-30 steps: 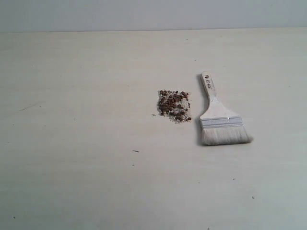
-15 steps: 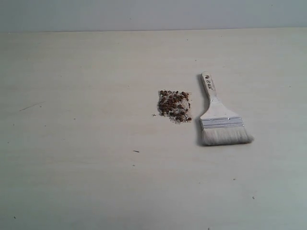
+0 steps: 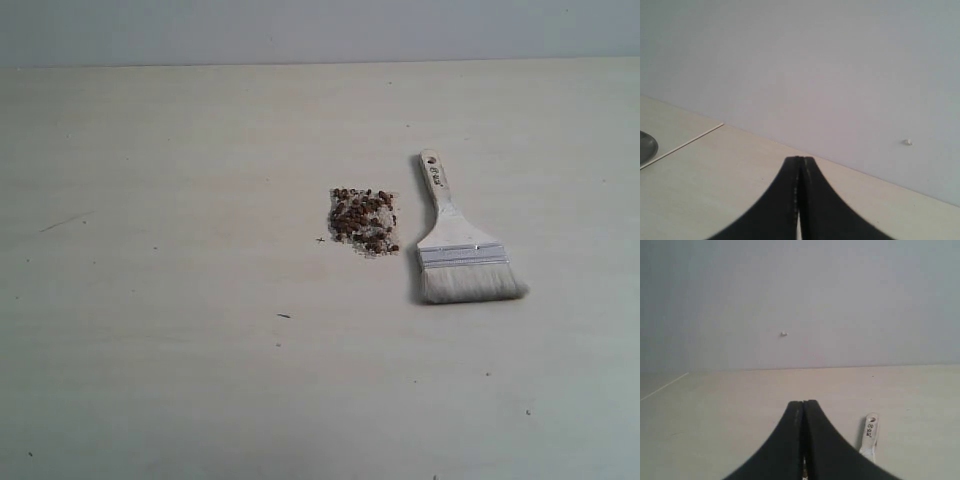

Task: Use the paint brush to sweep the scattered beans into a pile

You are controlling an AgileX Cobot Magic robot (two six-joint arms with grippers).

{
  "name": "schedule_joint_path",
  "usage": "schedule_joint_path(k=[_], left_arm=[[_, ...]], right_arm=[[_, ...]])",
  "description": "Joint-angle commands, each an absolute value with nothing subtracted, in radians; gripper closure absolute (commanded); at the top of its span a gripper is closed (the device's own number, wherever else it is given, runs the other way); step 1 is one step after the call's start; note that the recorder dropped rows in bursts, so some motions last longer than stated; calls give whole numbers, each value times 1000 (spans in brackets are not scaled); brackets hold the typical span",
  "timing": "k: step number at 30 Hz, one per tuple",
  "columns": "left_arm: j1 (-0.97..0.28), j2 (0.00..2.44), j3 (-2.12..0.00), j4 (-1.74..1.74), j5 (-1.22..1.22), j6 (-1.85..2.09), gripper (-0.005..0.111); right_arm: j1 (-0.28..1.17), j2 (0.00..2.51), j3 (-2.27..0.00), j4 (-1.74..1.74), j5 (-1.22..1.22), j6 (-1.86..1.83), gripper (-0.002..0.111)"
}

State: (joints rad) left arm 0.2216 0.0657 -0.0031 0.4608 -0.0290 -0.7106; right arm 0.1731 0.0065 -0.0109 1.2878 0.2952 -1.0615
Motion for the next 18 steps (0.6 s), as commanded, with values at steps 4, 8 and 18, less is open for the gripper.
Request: schedule_joint_path(k=[4,8,18], left_arm=[[220,60,0,461,-34,-709,107],[220,60,0,461,-34,-709,107],[220,60,0,461,-34,-709,107]], right_arm=[[174,0,-8,1285,305,-1061,108],[174,0,-8,1282,305,-1061,108],[174,0,-8,1246,41,-1157,108]])
